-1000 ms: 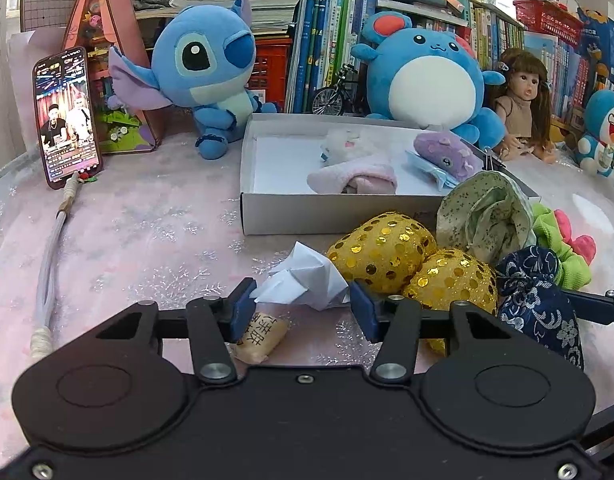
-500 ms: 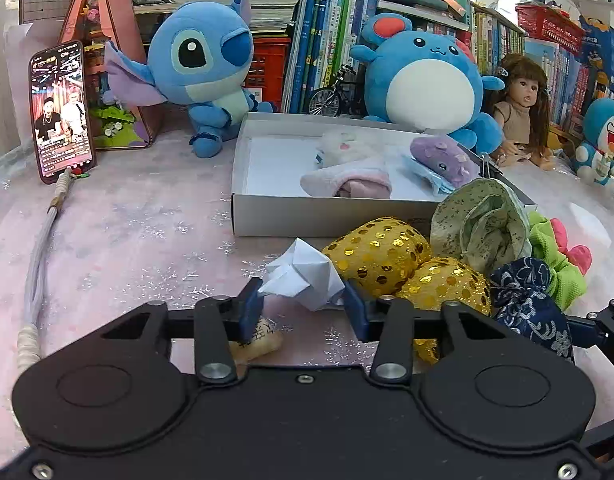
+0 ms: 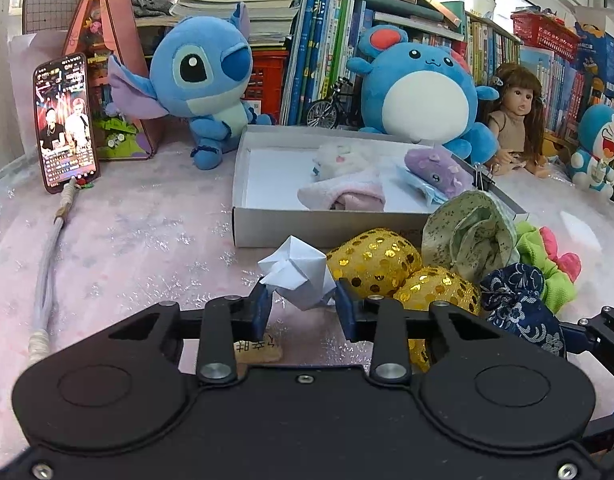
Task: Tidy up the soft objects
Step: 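Grasp the crumpled white paper with the left tool while the right tool grasps the blue floral pouch, then carry the paper with the left tool while the right tool carries the floral pouch into the box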
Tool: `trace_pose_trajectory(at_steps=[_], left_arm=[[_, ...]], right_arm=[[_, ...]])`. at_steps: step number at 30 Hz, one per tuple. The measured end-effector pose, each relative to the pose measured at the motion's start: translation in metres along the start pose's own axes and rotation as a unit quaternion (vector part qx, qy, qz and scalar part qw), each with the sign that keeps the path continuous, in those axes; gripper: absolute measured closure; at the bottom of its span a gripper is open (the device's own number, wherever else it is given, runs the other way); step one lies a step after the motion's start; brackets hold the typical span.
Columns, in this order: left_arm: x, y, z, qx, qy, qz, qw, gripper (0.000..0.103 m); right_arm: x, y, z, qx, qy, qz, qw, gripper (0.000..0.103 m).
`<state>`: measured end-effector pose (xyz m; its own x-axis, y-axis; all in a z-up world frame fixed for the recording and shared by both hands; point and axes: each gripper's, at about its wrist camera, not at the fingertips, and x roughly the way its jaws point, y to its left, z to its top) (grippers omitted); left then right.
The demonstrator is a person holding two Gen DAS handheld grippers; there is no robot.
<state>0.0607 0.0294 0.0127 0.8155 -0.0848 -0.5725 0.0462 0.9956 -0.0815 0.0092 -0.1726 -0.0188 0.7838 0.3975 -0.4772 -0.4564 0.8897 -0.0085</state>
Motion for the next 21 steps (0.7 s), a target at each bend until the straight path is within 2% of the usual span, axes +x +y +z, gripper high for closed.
trace_pose_trajectory(at_steps=[16, 21], left_arm=[[-0.011, 0.005, 0.018, -0.007, -0.015, 0.008, 0.9998, 0.070], [-0.013, 0.005, 0.024, -0.004, -0.021, 0.007, 0.9997, 0.070]], right_arm=[[-0.026, -0.011, 0.021, 0.028, -0.040, -0.020, 0.999, 0.045], [-0.031, -0.014, 0.026, 0.034, -0.053, -0.026, 0.998, 0.047]])
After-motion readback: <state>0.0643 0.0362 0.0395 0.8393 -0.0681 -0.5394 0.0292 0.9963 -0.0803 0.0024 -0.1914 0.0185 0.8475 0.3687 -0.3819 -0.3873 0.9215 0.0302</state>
